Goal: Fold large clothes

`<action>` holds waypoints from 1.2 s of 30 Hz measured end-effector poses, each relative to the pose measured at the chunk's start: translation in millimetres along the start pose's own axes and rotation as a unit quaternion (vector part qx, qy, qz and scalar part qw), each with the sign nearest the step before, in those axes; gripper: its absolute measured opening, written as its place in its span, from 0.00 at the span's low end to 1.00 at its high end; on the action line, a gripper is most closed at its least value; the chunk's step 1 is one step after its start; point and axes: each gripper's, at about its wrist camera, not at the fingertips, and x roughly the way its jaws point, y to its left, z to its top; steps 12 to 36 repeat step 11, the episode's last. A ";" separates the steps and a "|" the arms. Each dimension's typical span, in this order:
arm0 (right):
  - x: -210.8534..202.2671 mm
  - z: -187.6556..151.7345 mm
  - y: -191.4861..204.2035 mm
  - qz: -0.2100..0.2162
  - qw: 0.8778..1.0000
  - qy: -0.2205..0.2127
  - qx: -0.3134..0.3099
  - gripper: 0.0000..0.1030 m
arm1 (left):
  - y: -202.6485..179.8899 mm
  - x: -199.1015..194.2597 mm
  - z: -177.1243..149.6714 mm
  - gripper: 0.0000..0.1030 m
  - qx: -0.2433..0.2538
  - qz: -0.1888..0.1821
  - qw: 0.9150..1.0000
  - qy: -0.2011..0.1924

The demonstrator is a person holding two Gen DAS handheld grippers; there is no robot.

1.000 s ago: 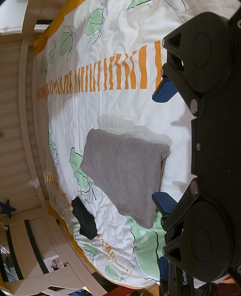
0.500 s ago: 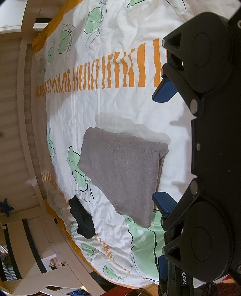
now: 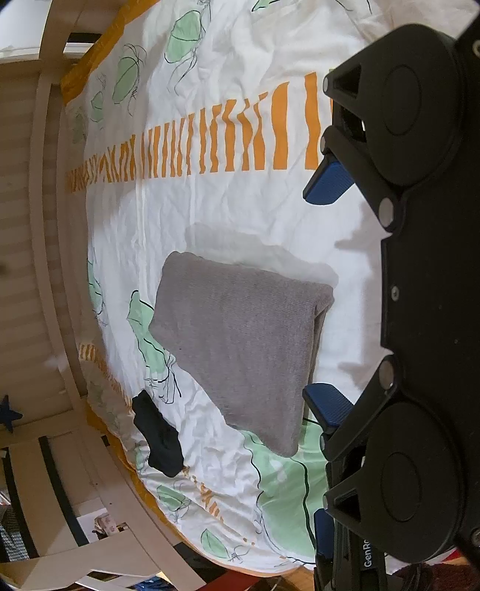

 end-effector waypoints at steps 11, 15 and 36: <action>11.0 1.3 -0.7 0.005 1.000 0.016 -0.002 1.00 | 2.5 11.0 3.1 0.72 -0.001 -0.002 1.000 0.014; 11.0 1.3 -0.7 0.005 1.000 0.016 -0.002 1.00 | 2.5 11.0 3.1 0.72 -0.001 -0.002 1.000 0.014; 11.0 1.3 -0.7 0.005 1.000 0.016 -0.002 1.00 | 2.5 11.0 3.1 0.72 -0.001 -0.002 1.000 0.014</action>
